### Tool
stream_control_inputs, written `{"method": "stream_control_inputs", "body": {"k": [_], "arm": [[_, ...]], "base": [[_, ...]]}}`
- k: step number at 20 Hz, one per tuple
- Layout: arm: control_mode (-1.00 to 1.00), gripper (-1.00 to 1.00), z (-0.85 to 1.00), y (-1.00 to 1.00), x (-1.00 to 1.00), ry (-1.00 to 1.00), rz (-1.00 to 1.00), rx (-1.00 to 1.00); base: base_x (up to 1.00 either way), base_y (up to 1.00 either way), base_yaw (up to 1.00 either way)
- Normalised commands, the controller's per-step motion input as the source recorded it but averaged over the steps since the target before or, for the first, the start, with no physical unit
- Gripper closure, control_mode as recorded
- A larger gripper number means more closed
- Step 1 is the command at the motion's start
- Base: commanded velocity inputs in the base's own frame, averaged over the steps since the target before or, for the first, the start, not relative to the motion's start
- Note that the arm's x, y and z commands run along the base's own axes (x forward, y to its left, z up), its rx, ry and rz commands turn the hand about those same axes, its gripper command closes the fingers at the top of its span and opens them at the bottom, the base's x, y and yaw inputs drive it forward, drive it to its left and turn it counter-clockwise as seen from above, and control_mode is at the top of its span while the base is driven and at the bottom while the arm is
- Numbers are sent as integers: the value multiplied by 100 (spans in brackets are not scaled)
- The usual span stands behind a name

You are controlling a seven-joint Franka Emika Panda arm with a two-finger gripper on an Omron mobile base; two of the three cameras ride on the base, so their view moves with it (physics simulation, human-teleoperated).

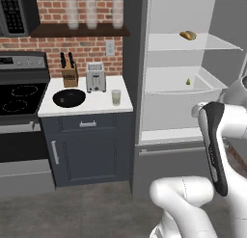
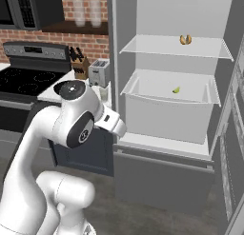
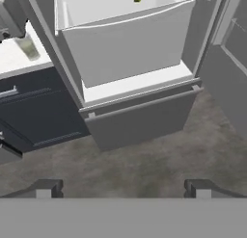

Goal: Grab a lemon wedge from the fridge and one ice cube from the ice bowl, and put them in the glass of lemonade.

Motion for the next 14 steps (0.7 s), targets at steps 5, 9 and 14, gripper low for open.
{"method": "stream_control_inputs", "body": {"k": [5,9,14], "arm": [[-100,-100,-4,6,0,2,0,-1],[-100,-100,-24,6,10,8,1,-3],[-100,-100,-7,0,0,0,0,0]], "base": [[0,0,0],[0,0,0],[0,0,0]]}}
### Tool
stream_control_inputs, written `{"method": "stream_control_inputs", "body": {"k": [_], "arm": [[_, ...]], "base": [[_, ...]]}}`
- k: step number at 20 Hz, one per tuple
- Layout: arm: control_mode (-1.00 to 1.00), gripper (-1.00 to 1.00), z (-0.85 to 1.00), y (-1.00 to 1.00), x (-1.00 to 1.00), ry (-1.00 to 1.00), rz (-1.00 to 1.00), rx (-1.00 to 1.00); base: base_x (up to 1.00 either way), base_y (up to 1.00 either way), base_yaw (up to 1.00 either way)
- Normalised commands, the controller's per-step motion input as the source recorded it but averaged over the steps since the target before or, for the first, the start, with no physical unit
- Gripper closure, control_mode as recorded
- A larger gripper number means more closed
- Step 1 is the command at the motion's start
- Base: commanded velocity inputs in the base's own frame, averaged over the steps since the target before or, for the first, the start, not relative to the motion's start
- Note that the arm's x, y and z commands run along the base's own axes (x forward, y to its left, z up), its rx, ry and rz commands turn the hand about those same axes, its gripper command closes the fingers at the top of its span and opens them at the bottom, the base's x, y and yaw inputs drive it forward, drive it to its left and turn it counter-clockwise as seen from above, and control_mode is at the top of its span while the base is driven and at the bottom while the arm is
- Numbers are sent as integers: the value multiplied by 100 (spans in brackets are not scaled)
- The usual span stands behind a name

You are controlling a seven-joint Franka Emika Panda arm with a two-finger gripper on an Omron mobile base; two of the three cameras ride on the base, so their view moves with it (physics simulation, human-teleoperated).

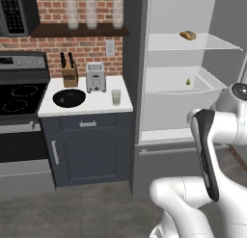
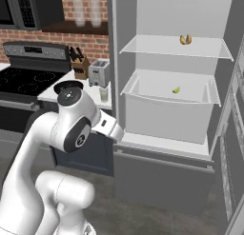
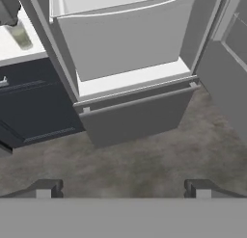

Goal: Grab a lemon wedge from the fridge and one ice cube from the ice bowl, and put them in the glass of lemonade.

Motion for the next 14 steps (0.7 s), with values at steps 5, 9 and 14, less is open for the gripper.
{"method": "stream_control_inputs", "body": {"k": [5,9,14], "arm": [[-100,-100,-12,-36,0,0,0,0],[100,-100,0,0,0,0,0,0],[100,-100,0,0,0,0,0,0]], "base": [[0,0,0],[0,-72,0],[9,-47,0]]}}
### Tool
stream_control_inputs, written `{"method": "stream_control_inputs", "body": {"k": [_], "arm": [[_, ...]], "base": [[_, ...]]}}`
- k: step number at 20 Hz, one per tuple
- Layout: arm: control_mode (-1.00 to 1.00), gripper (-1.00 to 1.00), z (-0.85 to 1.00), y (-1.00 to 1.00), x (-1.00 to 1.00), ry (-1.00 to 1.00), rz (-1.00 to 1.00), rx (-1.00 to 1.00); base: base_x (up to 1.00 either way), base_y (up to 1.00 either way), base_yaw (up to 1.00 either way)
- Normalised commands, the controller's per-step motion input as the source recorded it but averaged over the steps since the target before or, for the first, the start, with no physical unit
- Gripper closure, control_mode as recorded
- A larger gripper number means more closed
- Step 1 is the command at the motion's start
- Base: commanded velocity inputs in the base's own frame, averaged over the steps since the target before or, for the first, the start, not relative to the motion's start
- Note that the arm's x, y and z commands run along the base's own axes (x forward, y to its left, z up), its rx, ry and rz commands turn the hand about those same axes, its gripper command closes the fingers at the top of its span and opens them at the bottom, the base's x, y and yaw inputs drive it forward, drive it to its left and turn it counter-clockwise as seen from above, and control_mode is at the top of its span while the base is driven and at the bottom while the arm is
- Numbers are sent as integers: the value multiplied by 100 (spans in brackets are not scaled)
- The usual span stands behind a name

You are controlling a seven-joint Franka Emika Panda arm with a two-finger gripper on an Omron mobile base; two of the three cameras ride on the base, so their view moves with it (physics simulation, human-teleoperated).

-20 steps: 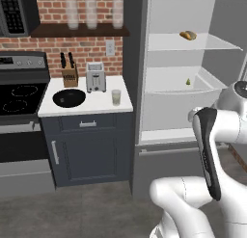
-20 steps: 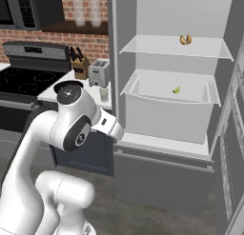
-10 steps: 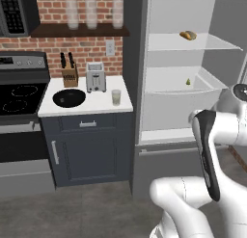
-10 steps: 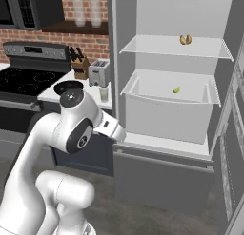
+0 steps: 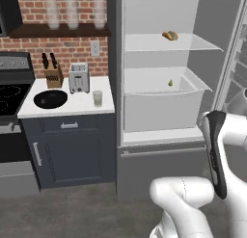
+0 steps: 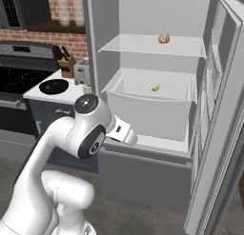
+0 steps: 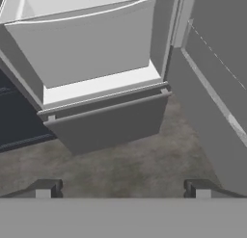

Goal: Grab a lemon wedge from the fridge and one ice cube from the ice bowl, and put them in the glass of lemonade.

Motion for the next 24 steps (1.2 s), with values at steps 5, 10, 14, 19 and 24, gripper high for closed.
{"method": "stream_control_inputs", "body": {"k": [5,10,14,19,24], "arm": [[100,-100,0,0,0,0,0,0],[100,-100,0,0,0,0,0,0],[100,-100,0,0,0,0,0,0],[100,-100,0,0,0,0,0,0],[100,-100,0,0,0,0,0,0]], "base": [[50,-3,0],[8,-55,4],[42,-28,1],[81,0,-1],[73,0,-1]]}}
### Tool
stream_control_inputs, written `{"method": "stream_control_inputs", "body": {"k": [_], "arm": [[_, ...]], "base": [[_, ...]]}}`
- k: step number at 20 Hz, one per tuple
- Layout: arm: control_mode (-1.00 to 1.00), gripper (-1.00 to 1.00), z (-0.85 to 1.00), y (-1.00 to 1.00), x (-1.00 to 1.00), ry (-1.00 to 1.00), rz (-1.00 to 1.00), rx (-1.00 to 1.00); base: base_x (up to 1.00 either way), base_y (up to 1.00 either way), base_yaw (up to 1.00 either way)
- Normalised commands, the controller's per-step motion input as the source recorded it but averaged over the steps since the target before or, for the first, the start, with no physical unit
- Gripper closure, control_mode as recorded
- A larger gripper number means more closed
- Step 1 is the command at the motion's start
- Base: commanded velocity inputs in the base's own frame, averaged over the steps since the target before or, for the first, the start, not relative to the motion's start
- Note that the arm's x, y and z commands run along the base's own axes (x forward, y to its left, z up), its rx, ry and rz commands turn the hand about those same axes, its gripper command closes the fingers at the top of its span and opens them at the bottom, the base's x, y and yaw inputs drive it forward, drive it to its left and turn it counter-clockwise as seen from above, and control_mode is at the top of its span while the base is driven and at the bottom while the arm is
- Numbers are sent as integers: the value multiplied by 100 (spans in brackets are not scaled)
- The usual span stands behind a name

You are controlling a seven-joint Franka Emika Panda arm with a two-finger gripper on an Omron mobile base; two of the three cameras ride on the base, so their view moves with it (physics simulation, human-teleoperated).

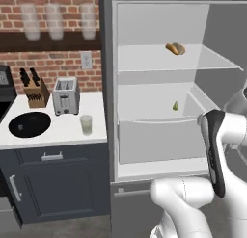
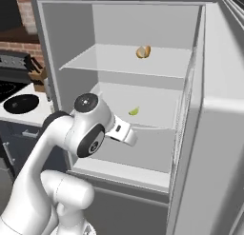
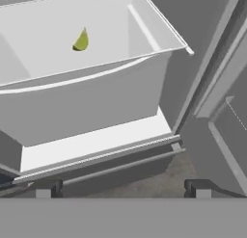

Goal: Grab a lemon wedge from the fridge and one ice cube from the ice bowl, and put them in the glass of lemonade.

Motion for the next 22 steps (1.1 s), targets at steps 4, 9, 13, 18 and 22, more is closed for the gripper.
{"method": "stream_control_inputs", "body": {"k": [4,9,13,18,22], "arm": [[100,-100,0,0,0,0,0,0],[-100,-100,14,41,52,-10,0,-7],[-100,-100,0,12,82,8,1,0],[-100,-100,0,0,74,7,0,0],[-100,-100,-3,0,54,4,0,0]], "base": [[58,0,0],[0,0,0],[0,0,0],[0,0,0],[0,0,0]]}}
